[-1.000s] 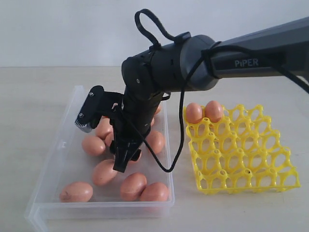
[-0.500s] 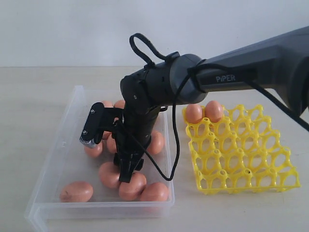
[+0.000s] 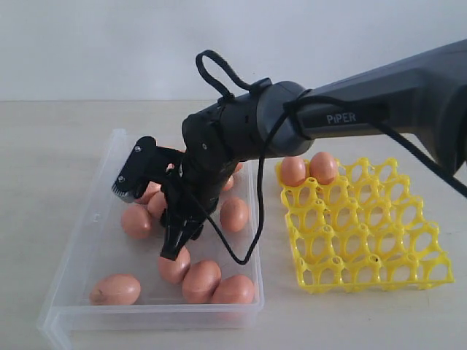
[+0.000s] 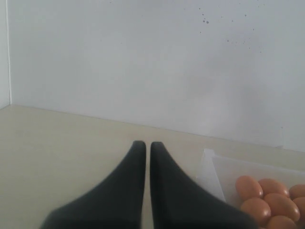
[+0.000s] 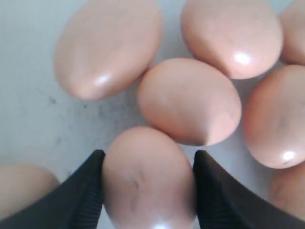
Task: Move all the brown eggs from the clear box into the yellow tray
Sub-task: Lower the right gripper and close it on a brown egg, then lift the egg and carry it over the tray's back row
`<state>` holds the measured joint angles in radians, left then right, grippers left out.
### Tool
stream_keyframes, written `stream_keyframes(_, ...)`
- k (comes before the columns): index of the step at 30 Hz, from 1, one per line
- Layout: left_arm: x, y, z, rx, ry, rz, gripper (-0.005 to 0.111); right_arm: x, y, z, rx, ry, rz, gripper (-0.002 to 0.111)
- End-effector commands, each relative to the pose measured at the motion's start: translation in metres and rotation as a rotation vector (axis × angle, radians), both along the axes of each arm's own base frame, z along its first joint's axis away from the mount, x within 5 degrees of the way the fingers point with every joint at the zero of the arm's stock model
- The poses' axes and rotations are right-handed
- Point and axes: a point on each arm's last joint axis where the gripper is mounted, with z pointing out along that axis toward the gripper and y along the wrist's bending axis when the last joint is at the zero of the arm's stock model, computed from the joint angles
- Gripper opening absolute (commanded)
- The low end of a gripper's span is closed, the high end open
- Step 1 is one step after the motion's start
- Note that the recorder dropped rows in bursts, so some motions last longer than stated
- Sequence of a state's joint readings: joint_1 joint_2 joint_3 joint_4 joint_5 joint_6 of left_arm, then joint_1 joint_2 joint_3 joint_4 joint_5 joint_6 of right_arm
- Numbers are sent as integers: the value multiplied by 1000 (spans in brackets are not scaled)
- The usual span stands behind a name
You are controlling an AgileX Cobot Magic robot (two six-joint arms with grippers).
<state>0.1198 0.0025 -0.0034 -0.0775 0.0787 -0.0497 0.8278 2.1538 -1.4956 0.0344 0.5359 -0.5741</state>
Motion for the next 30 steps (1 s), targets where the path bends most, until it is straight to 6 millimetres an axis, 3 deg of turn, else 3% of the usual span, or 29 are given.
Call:
stream_keyframes(1,0,0,-1,-17,-4,-2,4,14,-6,22,119,-29,-145,0)
stream_keyframes(6,0,0,-1,-17,-4,-2,4,21,-23,36,197,-65,-223,0)
stream_keyframes(17,0,0,-1,-17,-4,-2,4,-8,-61,77,615,-316,-324,0)
stream_keyframes(23,0,0,-1,-17,-4,-2,4,-17,-119,85,776,-450,-476,0)
stream_keyframes(27,0,0,-1,-17,-4,-2,4,-15,-187,64,818,-514,-689,0)
stream_keyframes(30,0,0,-1,-17,-4,-2,4,-16,-223,53,920,-571,-811,0)
